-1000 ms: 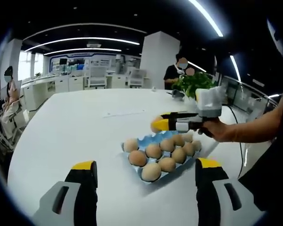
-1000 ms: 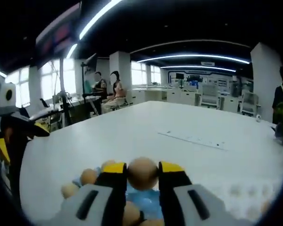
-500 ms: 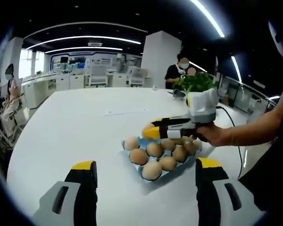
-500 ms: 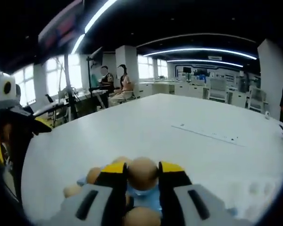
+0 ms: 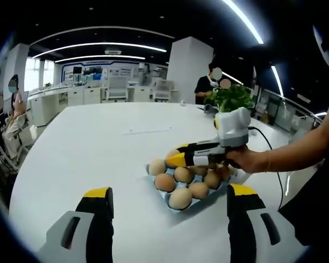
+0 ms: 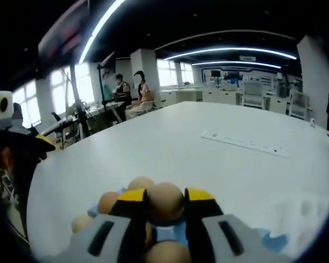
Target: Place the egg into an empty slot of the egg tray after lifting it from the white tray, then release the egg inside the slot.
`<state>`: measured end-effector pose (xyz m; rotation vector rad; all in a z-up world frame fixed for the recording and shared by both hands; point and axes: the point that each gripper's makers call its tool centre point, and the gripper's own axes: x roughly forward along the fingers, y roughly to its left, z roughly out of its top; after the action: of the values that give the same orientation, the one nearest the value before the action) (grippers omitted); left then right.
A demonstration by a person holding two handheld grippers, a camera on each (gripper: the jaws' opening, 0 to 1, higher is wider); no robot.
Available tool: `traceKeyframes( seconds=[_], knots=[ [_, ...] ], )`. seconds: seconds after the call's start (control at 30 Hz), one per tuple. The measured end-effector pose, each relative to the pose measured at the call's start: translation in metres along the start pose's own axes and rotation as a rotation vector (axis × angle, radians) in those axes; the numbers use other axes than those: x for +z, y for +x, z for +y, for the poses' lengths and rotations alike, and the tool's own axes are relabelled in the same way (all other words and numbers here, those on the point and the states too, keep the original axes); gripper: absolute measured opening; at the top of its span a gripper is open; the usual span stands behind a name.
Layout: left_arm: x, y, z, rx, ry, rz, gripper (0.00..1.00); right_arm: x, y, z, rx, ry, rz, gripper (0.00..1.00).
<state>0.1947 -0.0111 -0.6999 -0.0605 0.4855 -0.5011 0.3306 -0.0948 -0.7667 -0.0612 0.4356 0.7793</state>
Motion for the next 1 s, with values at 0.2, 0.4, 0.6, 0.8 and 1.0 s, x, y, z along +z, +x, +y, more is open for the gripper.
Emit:
traceKeyframes(
  seconds=[0.2, 0.4, 0.6, 0.8, 1.0],
  knots=[
    [0.003, 0.0, 0.0, 0.001, -0.002, -0.01, 0.84, -0.002, 0.001, 0.0, 0.014, 0.029, 0.013, 0.26],
    [0.005, 0.0, 0.005, 0.021, -0.008, -0.021, 0.85, -0.007, 0.002, 0.003, 0.061, 0.082, 0.05, 0.26],
    [0.006, 0.001, 0.003, 0.015, 0.0, -0.021, 0.84, -0.008, 0.002, 0.006, 0.086, 0.093, 0.066, 0.26],
    [0.008, 0.001, 0.0, 0.008, 0.008, -0.025, 0.84, -0.008, 0.001, 0.005, 0.09, 0.096, 0.069, 0.26],
    [0.009, -0.001, -0.001, 0.006, 0.009, -0.027, 0.84, -0.008, -0.007, 0.005, 0.094, 0.095, 0.079, 0.27]
  ],
)
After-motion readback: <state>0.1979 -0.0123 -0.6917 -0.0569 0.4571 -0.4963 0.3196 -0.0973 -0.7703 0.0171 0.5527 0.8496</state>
